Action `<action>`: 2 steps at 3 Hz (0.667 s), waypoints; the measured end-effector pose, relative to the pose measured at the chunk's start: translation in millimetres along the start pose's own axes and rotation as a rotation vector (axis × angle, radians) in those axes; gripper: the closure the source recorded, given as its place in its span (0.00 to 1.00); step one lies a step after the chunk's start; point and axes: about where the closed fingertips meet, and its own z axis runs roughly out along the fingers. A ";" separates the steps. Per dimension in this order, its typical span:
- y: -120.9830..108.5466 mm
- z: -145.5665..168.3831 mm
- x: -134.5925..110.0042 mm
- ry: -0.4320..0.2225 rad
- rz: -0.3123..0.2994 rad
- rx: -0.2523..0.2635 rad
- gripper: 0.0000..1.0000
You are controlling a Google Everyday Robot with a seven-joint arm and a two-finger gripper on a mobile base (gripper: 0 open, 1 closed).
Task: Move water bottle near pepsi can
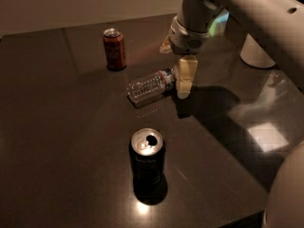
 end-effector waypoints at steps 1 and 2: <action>-2.2 11.3 -6.0 0.007 -0.032 -0.027 0.00; -1.8 20.7 -10.8 0.021 -0.062 -0.049 0.14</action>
Offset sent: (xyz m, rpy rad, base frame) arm -0.0099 0.0167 -0.0252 -0.0847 0.0647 0.1133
